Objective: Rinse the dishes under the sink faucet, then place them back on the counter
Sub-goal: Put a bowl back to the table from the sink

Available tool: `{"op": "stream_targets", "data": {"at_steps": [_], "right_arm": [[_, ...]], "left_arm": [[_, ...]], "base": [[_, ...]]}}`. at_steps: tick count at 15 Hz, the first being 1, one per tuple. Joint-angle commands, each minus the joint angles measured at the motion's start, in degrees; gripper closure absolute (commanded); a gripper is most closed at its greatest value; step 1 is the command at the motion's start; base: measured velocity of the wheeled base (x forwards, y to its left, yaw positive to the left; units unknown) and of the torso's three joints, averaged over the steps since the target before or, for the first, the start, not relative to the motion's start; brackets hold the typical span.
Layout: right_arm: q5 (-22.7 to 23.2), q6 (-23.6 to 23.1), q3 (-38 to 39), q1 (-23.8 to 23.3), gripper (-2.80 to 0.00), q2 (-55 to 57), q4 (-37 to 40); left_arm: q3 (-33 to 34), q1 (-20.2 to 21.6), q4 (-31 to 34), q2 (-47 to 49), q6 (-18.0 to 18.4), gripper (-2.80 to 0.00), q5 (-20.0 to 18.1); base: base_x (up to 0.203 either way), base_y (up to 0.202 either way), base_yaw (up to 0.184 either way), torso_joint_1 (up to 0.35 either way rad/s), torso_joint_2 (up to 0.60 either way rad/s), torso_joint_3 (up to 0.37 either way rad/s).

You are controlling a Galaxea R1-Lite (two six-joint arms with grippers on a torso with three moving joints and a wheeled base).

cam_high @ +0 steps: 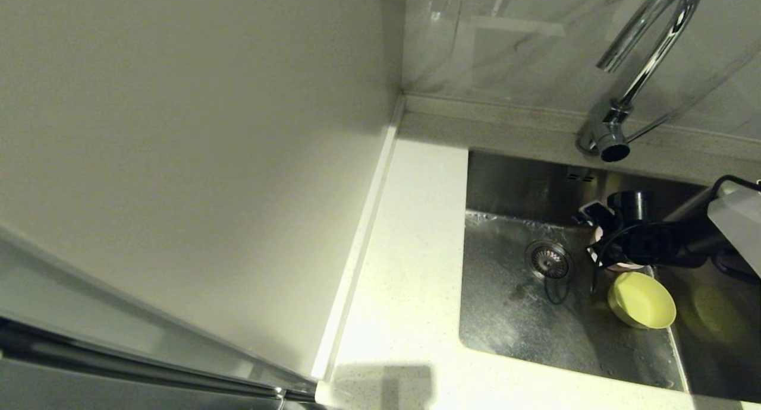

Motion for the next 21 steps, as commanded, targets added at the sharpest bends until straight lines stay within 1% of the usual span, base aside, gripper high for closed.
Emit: {"op": "stream_targets", "data": {"at_steps": [1, 4, 6, 8, 14, 16, 19, 21], "right_arm": [[0.09, -0.02, 2.00, -0.01, 0.00, -2.95, -0.35], [0.93, 0.39, 8.70, 0.11, 0.00, -6.79, -1.77], [2.08, 1.65, 12.70, 0.14, 0.00, -9.69, -1.94], [2.25, 2.54, 15.87, 0.14, 0.00, -12.10, -1.97], [2.35, 5.39, 18.84, 0.13, 0.00, -16.33, -1.88], [2.35, 8.04, 19.19, 0.13, 0.00, -16.87, -1.71], [2.19, 8.09, 20.00, -0.71, 0.00, -17.24, -0.77], [2.26, 8.09, 20.58, -1.56, 0.00, -17.13, 1.62]], "left_arm": [[0.18, 0.01, -0.03, 0.00, -0.02, 0.00, 0.00], [0.18, 0.01, -0.03, 0.00, -0.02, 0.00, 0.00], [0.18, 0.01, -0.03, 0.00, -0.02, 0.00, 0.00], [0.18, 0.01, -0.03, 0.00, -0.02, 0.00, 0.00], [0.18, 0.01, -0.03, 0.00, -0.02, 0.00, 0.00], [0.14, 0.01, -0.03, 0.00, -0.02, 0.00, 0.00], [0.18, 0.01, -0.03, 0.00, -0.02, 0.00, 0.00], [0.18, 0.01, -0.03, 0.00, -0.02, 0.00, 0.00]], "base": [[0.000, 0.000, 0.000, 0.000, 0.00, 0.000], [0.000, 0.000, 0.000, 0.000, 0.00, 0.000], [0.000, 0.000, 0.000, 0.000, 0.00, 0.000], [0.000, 0.000, 0.000, 0.000, 0.00, 0.000], [0.000, 0.000, 0.000, 0.000, 0.00, 0.000], [0.000, 0.000, 0.000, 0.000, 0.00, 0.000], [0.000, 0.000, 0.000, 0.000, 0.00, 0.000], [0.000, 0.000, 0.000, 0.000, 0.00, 0.000]]}}
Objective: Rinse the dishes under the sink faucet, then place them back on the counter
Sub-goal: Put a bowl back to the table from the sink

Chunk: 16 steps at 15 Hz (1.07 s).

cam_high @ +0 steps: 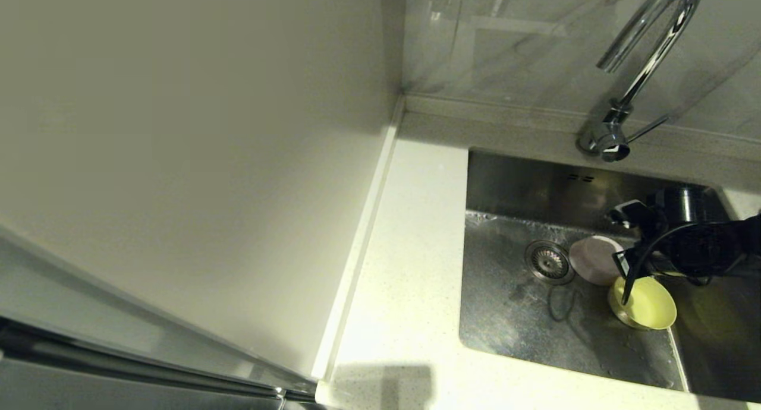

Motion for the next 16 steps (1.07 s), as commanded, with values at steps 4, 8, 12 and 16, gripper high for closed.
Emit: {"op": "stream_targets", "data": {"at_steps": [4, 8, 12, 16], "right_arm": [[-0.03, -1.63, -0.22, -2.22, 0.00, 0.90, 1.52], [0.06, -5.76, -0.07, -5.56, 0.00, 2.17, 1.68], [2.82, -5.90, 0.96, -6.42, 0.00, 0.70, 4.07], [4.83, -6.01, 2.14, -6.03, -2.80, -4.11, 10.23]], "left_arm": [[0.18, 0.01, -0.02, 0.00, 0.00, 0.00, 0.00], [0.18, 0.01, -0.02, 0.00, 0.00, 0.00, 0.00], [0.18, 0.01, -0.02, 0.00, 0.00, 0.00, 0.00], [0.11, 0.01, -0.02, 0.00, 0.00, 0.00, 0.00]], "base": [[0.000, 0.000, 0.000, 0.000, 0.00, 0.000], [0.000, 0.000, 0.000, 0.000, 0.00, 0.000], [0.000, 0.000, 0.000, 0.000, 0.00, 0.000], [0.000, 0.000, 0.000, 0.000, 0.00, 0.000]]}}
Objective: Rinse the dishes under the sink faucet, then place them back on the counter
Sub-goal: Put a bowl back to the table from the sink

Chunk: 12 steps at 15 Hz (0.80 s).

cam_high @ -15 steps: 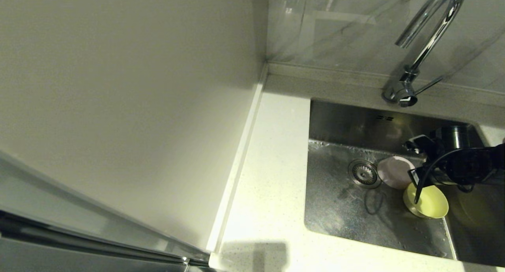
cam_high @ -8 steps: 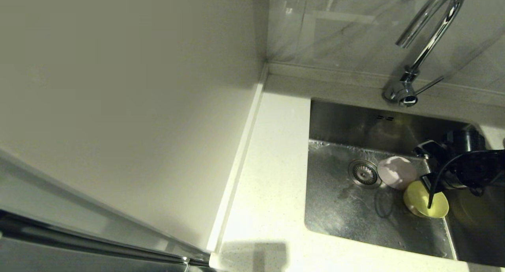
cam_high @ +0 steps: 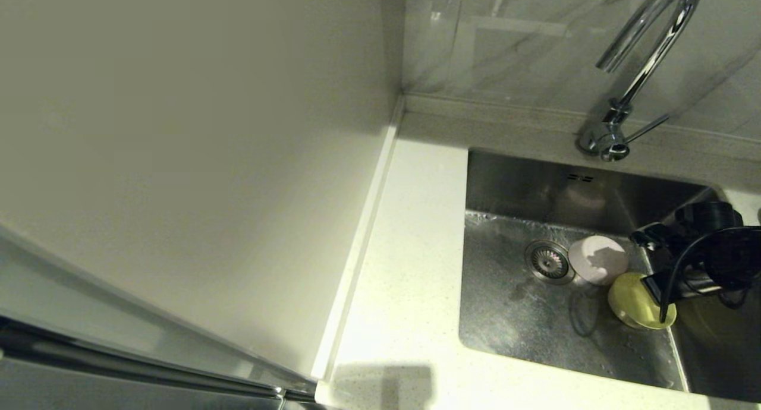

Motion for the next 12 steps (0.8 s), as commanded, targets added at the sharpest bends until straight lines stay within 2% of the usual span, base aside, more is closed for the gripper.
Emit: {"op": "stream_targets", "data": {"at_steps": [1, 7, 12], "right_arm": [[1.84, -0.32, 0.61, 0.39, -2.80, -4.07, 3.53], [2.05, 0.35, 3.96, 2.06, -2.80, -5.76, 11.05], [3.12, 2.82, 3.71, 4.50, -2.80, -0.75, 8.48]], "left_arm": [[0.18, 0.01, -0.04, 0.00, -0.02, 0.00, 0.00], [0.17, 0.01, -0.04, 0.00, -0.02, 0.00, 0.00], [0.18, 0.01, -0.04, 0.00, -0.02, 0.00, 0.00]], "base": [[0.000, 0.000, 0.000, 0.000, 0.00, 0.000], [0.000, 0.000, 0.000, 0.000, 0.00, 0.000], [0.000, 0.000, 0.000, 0.000, 0.00, 0.000]]}}
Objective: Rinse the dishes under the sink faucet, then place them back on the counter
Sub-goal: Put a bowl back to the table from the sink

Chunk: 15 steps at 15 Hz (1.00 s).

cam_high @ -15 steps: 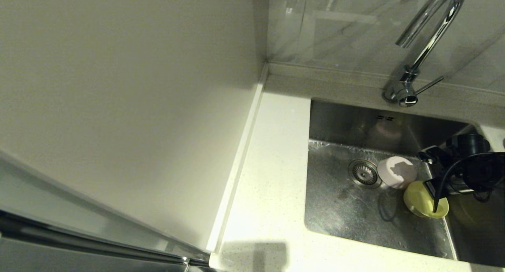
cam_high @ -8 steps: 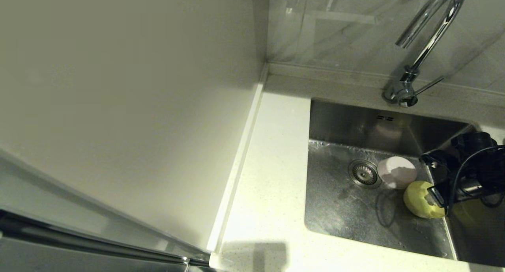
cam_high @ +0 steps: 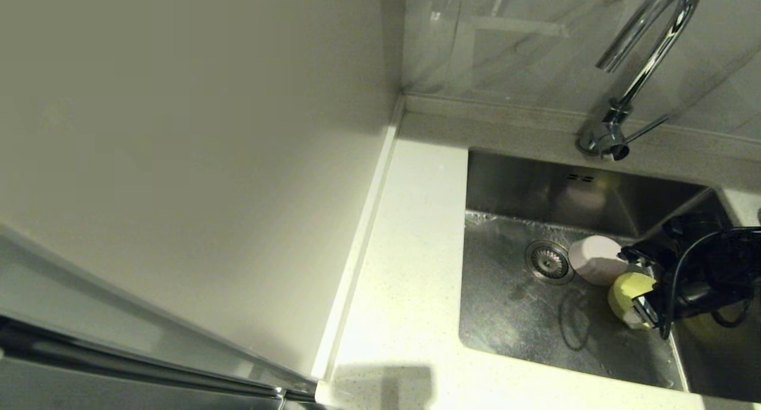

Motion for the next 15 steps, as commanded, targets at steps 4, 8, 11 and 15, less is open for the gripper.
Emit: {"op": "stream_targets", "data": {"at_steps": [4, 8, 11, 15], "right_arm": [[1.48, 0.43, 0.01, 2.11, -2.80, 5.69, -8.29], [1.58, 0.30, -1.39, 2.14, -2.80, 8.22, -11.05], [1.58, 0.37, -3.00, 2.11, -2.80, 9.56, -11.05], [1.44, 0.37, -4.83, 2.11, -2.80, 11.25, -11.08]], "left_arm": [[0.18, 0.01, -0.02, 0.00, -0.02, 0.00, 0.05], [0.18, 0.01, -0.02, 0.00, -0.02, 0.00, 0.00], [0.18, 0.01, -0.02, 0.00, -0.02, 0.00, 0.00], [0.18, 0.01, -0.02, 0.00, -0.02, 0.00, 0.00]], "base": [[0.000, 0.000, 0.000, 0.000, 0.00, 0.000], [0.000, 0.000, 0.000, 0.000, 0.00, 0.000], [0.000, 0.000, 0.000, 0.000, 0.00, 0.000], [0.000, 0.000, 0.000, 0.000, 0.00, 0.000]]}}
